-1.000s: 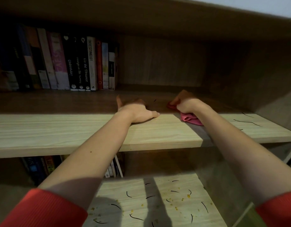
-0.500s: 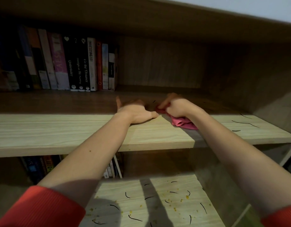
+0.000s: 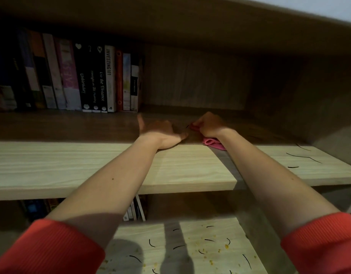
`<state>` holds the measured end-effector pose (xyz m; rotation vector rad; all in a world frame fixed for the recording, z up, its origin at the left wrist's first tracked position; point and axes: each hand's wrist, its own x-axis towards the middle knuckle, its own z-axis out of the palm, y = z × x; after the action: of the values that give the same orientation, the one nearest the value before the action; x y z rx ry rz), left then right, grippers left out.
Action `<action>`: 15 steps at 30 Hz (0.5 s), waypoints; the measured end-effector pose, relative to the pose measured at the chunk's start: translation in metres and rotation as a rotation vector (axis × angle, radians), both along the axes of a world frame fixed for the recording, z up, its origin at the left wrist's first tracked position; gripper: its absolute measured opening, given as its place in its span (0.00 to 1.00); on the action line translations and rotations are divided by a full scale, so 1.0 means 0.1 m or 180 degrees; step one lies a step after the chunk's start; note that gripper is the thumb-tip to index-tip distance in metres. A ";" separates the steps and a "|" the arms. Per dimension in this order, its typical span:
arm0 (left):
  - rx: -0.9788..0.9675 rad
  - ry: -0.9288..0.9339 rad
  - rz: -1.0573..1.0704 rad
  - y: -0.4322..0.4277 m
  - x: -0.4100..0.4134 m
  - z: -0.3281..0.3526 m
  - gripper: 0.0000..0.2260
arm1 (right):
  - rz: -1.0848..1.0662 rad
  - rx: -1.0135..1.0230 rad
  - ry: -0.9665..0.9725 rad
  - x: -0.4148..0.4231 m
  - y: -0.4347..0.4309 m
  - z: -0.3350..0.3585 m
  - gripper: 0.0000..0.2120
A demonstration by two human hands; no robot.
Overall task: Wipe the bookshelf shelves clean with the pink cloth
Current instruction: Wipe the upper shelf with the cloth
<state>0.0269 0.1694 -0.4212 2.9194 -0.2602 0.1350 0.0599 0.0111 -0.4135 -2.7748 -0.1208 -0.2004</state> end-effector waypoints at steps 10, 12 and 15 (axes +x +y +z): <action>0.0152 0.0096 -0.0018 -0.02 0.04 0.00 0.34 | 0.0154 -0.0148 -0.0043 0.19 0.05 0.06 0.14; 0.0137 0.0117 -0.0026 -0.02 0.03 0.01 0.34 | 0.0280 -0.0109 0.0033 0.15 0.02 0.10 0.16; 0.0113 0.0090 -0.0039 -0.02 0.04 0.01 0.33 | 0.0323 -0.0052 0.0120 0.16 -0.02 0.16 0.16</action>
<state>0.0313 0.1678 -0.4200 2.9520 -0.2789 0.0878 0.0756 0.0096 -0.3979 -2.7784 -0.2539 -0.1216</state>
